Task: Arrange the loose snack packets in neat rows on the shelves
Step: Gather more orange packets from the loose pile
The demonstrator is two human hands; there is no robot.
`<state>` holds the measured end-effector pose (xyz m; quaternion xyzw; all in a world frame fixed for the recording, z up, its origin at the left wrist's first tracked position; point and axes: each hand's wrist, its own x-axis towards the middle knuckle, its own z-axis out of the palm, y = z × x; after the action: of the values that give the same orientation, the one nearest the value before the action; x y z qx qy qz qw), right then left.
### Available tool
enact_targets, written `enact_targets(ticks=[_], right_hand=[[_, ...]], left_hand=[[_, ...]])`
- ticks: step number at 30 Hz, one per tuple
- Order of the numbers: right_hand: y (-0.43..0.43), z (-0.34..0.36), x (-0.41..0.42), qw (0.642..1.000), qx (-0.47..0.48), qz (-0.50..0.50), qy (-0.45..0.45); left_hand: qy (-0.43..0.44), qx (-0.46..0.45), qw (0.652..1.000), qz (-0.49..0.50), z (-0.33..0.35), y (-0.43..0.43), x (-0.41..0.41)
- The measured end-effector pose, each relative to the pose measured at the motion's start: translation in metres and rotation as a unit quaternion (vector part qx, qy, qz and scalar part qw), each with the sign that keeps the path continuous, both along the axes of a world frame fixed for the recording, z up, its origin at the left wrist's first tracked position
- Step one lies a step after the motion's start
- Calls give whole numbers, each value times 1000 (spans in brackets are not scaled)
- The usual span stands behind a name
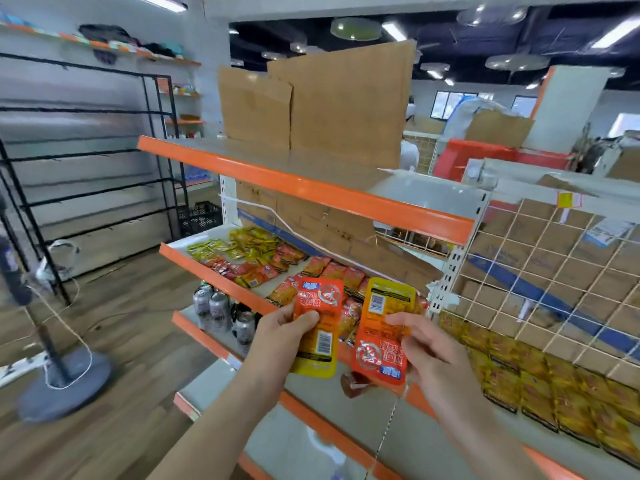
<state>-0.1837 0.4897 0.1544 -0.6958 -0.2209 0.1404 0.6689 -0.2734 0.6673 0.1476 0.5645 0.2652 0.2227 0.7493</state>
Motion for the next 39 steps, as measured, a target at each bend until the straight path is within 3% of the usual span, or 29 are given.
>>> enact_targets(ticks=[16,29,39], right_hand=[[-27,-4,19,1000,0,-20,7],[-39,-18,51,998,13,55,38],[-19,-28,59,994,-39,74,-68]], left_hand=[[13,-7,998,-58,-4,-20,27],[5,-52,997,-60,-9,-34,53],[-16,-87,990,-111,-14,-1,67]])
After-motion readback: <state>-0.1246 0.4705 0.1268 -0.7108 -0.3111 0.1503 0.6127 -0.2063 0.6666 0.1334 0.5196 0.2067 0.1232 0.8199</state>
